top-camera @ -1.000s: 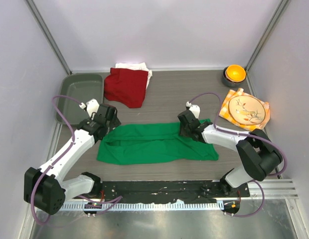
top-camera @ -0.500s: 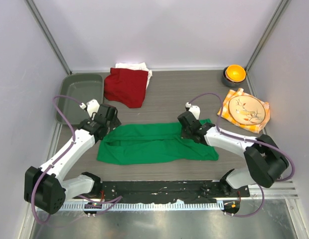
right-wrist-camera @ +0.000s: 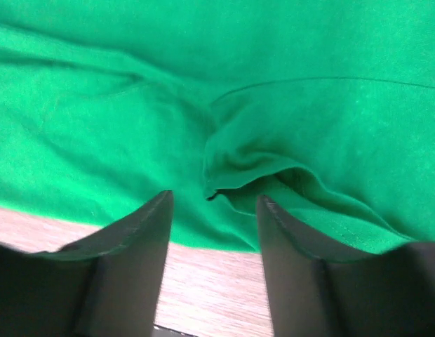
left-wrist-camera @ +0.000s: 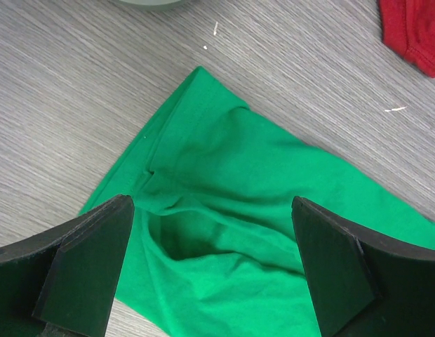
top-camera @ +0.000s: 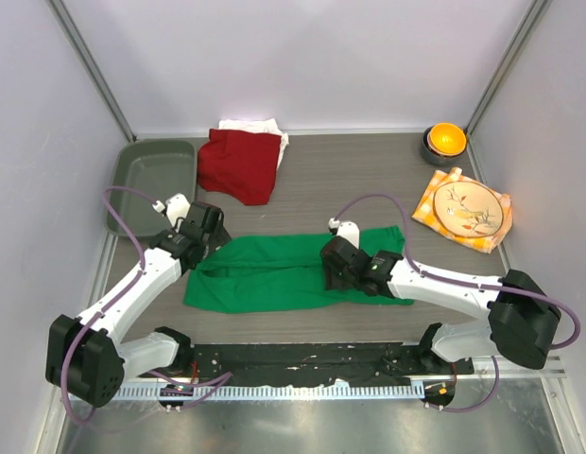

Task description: Fold and stack the t-shirts

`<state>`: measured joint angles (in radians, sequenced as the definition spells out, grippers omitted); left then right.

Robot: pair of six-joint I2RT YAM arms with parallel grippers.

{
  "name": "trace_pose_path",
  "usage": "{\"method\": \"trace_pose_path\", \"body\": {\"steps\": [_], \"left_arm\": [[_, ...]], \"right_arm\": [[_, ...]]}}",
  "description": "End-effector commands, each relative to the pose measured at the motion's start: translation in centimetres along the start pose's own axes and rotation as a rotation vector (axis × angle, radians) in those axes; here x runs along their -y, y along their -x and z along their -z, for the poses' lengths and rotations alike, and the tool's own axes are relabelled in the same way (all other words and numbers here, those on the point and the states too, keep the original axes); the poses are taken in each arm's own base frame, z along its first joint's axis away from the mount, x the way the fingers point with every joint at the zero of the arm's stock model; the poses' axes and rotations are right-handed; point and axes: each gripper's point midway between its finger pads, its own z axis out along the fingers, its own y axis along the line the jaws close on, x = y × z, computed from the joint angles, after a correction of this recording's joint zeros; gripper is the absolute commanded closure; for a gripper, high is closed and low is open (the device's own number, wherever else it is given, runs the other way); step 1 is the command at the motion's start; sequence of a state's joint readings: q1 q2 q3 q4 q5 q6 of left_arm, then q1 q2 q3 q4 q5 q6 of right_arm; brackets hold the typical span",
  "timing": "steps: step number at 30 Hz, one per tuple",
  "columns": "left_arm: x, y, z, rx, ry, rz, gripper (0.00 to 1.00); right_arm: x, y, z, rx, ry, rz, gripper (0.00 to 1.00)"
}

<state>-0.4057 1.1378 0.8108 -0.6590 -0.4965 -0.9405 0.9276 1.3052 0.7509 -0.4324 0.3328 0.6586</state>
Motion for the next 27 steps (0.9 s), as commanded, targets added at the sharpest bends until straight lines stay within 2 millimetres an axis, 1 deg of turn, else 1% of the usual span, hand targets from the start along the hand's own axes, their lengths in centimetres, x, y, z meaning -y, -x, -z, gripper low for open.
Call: {"method": "trace_pose_path", "body": {"steps": [1, 2, 3, 4, 5, 6, 7, 8, 11, 14, 15, 19, 21, 24, 25, 27], "left_arm": [[0.8, 0.8, 0.3, 0.034, -0.038, 0.035, 0.0], [0.9, 0.9, 0.4, 0.036, -0.04, 0.036, 0.0], [0.9, 0.9, 0.4, 0.036, -0.041, 0.035, 0.0], [0.9, 1.0, 0.4, 0.038, -0.04, 0.031, 0.0], [0.9, 1.0, 0.5, 0.039, -0.041, 0.03, 0.0], [1.0, 1.1, 0.5, 0.04, -0.043, 0.03, 0.0], [1.0, 1.2, 0.6, 0.042, -0.043, 0.029, 0.0], [1.0, 1.3, 0.6, 0.044, -0.042, 0.028, 0.0], [1.0, 1.4, 0.6, 0.045, -0.041, 0.026, 0.0], [1.0, 1.4, 0.7, 0.047, -0.039, 0.023, 0.0], [0.9, 1.5, 0.7, 0.05, -0.037, 0.022, 0.0], [0.7, 1.4, 0.7, 0.049, -0.032, 0.017, 0.0], [0.5, 1.4, 0.7, 0.052, -0.028, 0.013, 0.0], [0.3, 1.4, 0.6, 0.056, -0.023, 0.009, 0.0], [0.3, 1.4, 0.6, 0.057, -0.024, 0.012, 0.0], [0.3, 1.3, 0.6, 0.057, -0.027, 0.016, 0.0]], "right_arm": [[-0.4, 0.6, 1.3, 0.027, -0.013, -0.007, 0.34], [0.0, 2.1, 2.0, 0.092, -0.039, -0.025, 0.26], [0.3, 2.9, 2.3, 0.124, -0.052, -0.036, 0.1], [0.5, 3.6, 2.7, 0.158, -0.06, -0.045, 0.05], [1.2, 4.8, 3.0, 0.213, -0.098, -0.058, 0.04], [1.6, 5.2, 2.9, 0.229, -0.121, -0.058, 0.03], [2.1, 5.5, 2.8, 0.238, -0.146, -0.054, 0.03], [2.9, 5.8, 2.2, 0.238, -0.188, -0.06, 0.02], [3.8, 6.3, 1.1, 0.249, -0.235, -0.061, 0.02], [4.6, 6.0, -0.8, 0.224, -0.26, -0.069, 0.02], [5.3, 5.7, -1.6, 0.204, -0.278, -0.072, 0.02], [6.6, 4.7, -3.2, 0.17, -0.307, -0.081, 0.02], [6.7, 4.3, -3.2, 0.161, -0.304, -0.08, 0.02], [6.5, 3.0, -3.0, 0.127, -0.267, -0.092, 0.03], [6.4, 2.3, -2.6, 0.111, -0.246, -0.091, 0.03], [6.2, 1.6, -2.0, 0.105, -0.237, -0.096, 0.03]]}}
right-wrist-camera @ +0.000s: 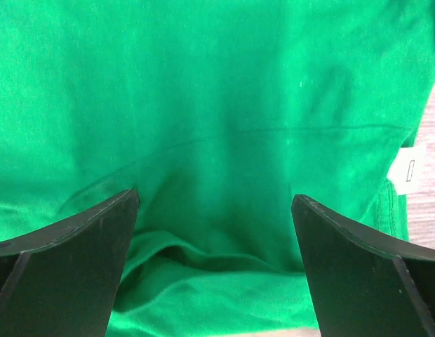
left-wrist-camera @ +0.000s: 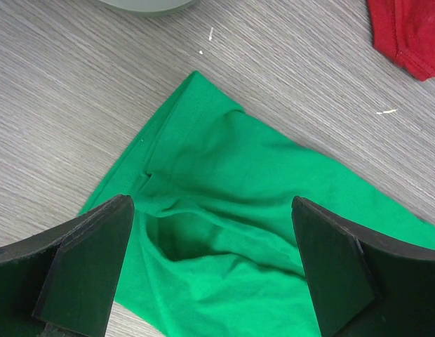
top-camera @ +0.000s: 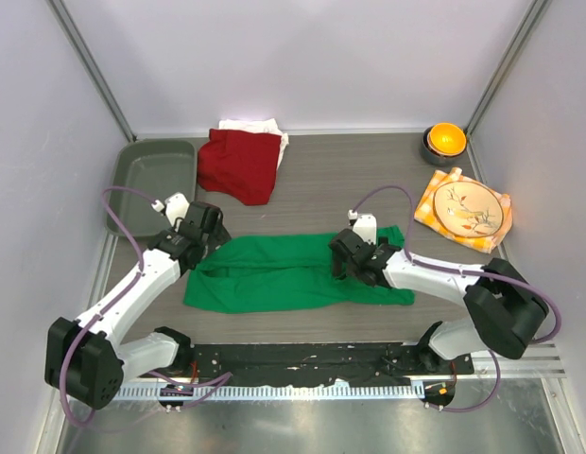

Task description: Fold and stack the t-shirts

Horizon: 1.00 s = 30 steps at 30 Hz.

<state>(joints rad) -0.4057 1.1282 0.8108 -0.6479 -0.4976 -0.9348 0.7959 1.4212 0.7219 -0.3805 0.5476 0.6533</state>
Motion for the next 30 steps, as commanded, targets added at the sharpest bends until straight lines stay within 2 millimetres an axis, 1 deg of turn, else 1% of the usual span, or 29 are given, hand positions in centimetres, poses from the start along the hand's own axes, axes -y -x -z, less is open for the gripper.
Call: {"method": "trace_pose_path", "body": {"steps": [1, 4, 5, 6, 8, 9, 12, 17, 18, 20, 21, 23, 27, 28, 30], "left_arm": [[0.1, 0.8, 0.4, 0.043, -0.016, 0.013, 0.0], [0.3, 0.6, 0.3, 0.034, -0.027, 0.024, 0.0], [0.4, 0.4, 0.2, 0.028, -0.03, 0.024, 0.0], [0.4, 0.4, 0.2, 0.026, -0.032, 0.027, 0.0], [0.5, 0.1, 0.1, 0.019, -0.038, 0.033, 0.0], [0.5, 0.1, 0.2, 0.019, -0.044, 0.038, 0.0], [0.4, -0.2, 0.2, 0.018, -0.049, 0.043, 0.0], [0.0, -0.1, 0.6, 0.025, -0.055, 0.046, 0.0], [-0.2, -0.1, 0.7, 0.029, -0.052, 0.046, 0.0], [-0.4, 0.2, 1.1, 0.043, -0.056, 0.05, 0.0], [-0.6, 0.2, 1.1, 0.047, -0.051, 0.051, 0.0], [-0.7, 0.5, 1.5, 0.056, -0.061, 0.055, 0.0], [-0.8, 0.8, 2.1, 0.061, -0.068, 0.049, 0.0], [-0.6, 0.9, 2.3, 0.057, -0.078, 0.048, 0.0], [-0.6, 1.1, 2.6, 0.058, -0.083, 0.042, 0.0]], "right_arm": [[-0.5, -0.5, 2.2, 0.014, 0.074, -0.034, 0.03], [-0.2, -1.6, 3.4, -0.005, 0.07, -0.028, 0.04], [-0.6, -1.7, 4.1, -0.001, 0.091, -0.021, 0.04], [-0.2, -2.4, 4.4, -0.02, 0.078, -0.024, 0.04], [-0.7, -3.0, 5.3, -0.023, 0.105, -0.01, 0.05], [-0.5, -3.5, 5.6, -0.031, 0.1, -0.005, 0.05], [-0.9, -5.0, 6.3, -0.052, 0.123, 0.001, 0.04], [-2.5, -8.0, 6.8, -0.124, 0.173, 0.019, 0.04], [-3.1, -9.0, 7.1, -0.151, 0.199, 0.037, 0.04], [-3.8, -9.7, 7.4, -0.167, 0.219, 0.037, 0.04], [-4.0, -9.5, 7.8, -0.158, 0.212, 0.048, 0.04], [-3.8, -7.9, 8.3, -0.072, 0.177, 0.052, 0.02], [-4.3, -2.7, 10.4, 0.084, 0.181, 0.024, 0.0], [-3.9, -1.2, 10.6, 0.138, 0.159, 0.012, 0.0], [-3.4, 1.3, 11.3, 0.191, 0.137, -0.018, 0.0]]}}
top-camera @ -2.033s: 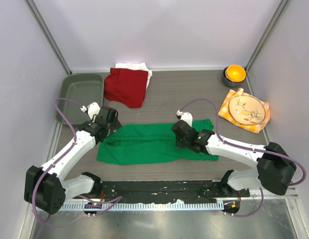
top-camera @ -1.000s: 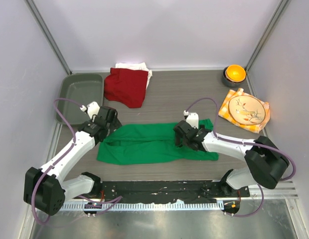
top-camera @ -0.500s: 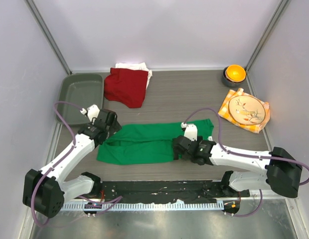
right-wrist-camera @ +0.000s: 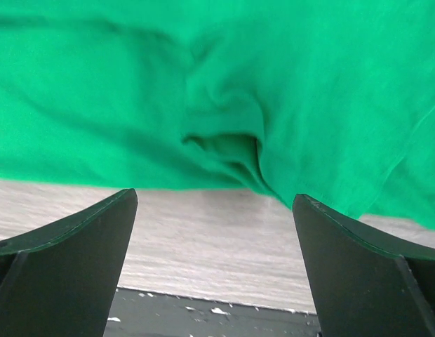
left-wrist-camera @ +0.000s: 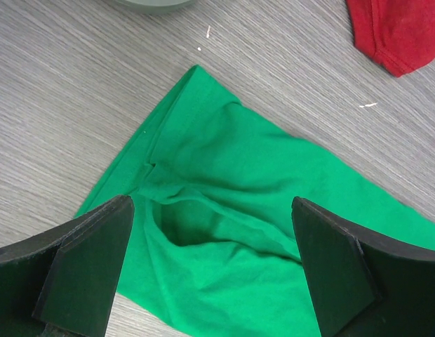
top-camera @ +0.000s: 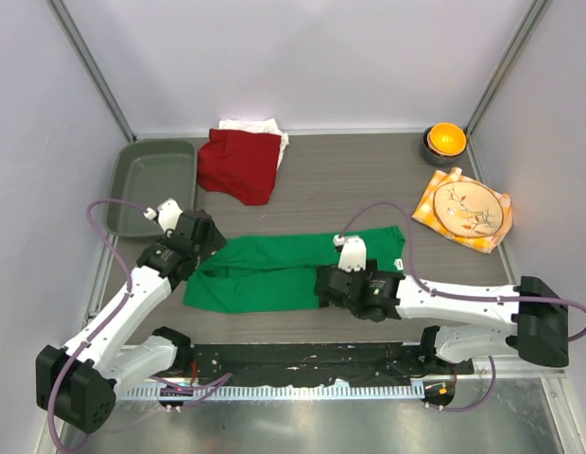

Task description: Fold and stack the t-shirts

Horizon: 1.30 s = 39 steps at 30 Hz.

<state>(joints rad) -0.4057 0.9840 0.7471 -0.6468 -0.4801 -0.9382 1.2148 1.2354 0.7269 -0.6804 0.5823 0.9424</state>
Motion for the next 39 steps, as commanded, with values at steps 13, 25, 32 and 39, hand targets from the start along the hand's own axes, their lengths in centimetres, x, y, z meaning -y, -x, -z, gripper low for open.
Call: {"method": "trace_pose_path", "body": {"steps": [13, 25, 32, 39], "left_arm": [[3.3, 2.6, 4.3, -0.008, -0.187, -0.033, 0.0], [3.4, 2.8, 5.0, -0.013, -0.204, -0.098, 0.0], [3.3, 2.5, 4.8, -0.02, -0.203, -0.104, 0.0], [3.4, 2.1, 4.5, -0.035, -0.202, -0.108, 0.0]], "right_arm": [[7.9, 13.1, -6.3, 0.22, -0.127, -0.396, 0.0], [5.0, 12.7, -12.8, 0.13, -0.034, -0.462, 0.0], [7.5, 11.8, -18.0, 0.063, -0.116, -0.537, 0.0], [10.4, 14.1, -25.6, -0.068, -0.195, -0.618, 0.0]]}}
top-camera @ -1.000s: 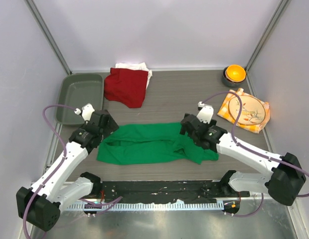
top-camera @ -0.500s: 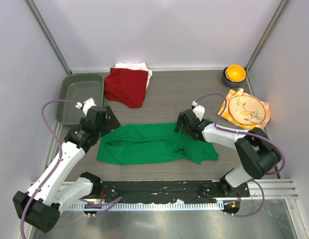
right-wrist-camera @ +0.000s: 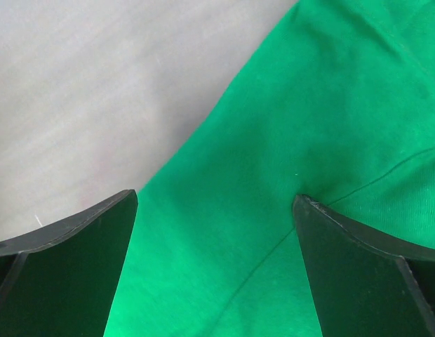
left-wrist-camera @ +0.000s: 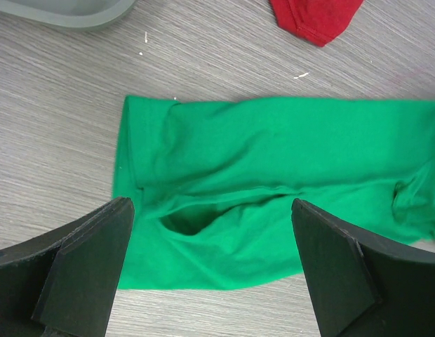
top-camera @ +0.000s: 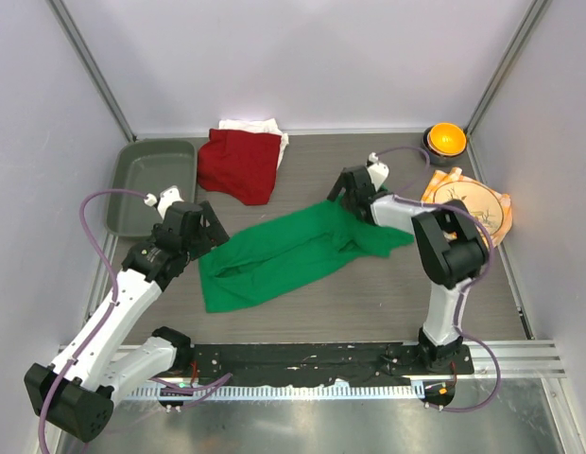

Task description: Fold and stack the t-shirts

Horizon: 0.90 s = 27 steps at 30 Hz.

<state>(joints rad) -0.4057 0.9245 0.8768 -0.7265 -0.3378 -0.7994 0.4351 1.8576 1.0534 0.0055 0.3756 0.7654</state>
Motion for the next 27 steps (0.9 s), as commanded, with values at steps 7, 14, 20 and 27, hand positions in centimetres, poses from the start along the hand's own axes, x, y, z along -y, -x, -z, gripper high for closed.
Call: {"method": "trace_pose_path", "body": {"steps": [7, 14, 20, 27], "left_arm": [[1.0, -1.8, -1.0, -0.073, -0.049, -0.02, 0.0], [2.6, -5.5, -4.1, -0.194, -0.112, 0.014, 0.0], [5.3, -5.8, -5.5, -0.167, -0.231, 0.062, 0.0], [9.4, -2.9, -6.7, -0.064, -0.367, 0.072, 0.0]], "right_arm": [[-2.5, 1.7, -11.9, -0.269, -0.027, -0.078, 0.0], [-9.1, 6.5, -16.2, -0.267, 0.166, -0.061, 0.0], [-12.1, 13.7, -13.2, -0.056, 0.273, -0.013, 0.0], [-12.6, 24.6, 2.3, 0.28, 0.362, 0.022, 0.0]]}}
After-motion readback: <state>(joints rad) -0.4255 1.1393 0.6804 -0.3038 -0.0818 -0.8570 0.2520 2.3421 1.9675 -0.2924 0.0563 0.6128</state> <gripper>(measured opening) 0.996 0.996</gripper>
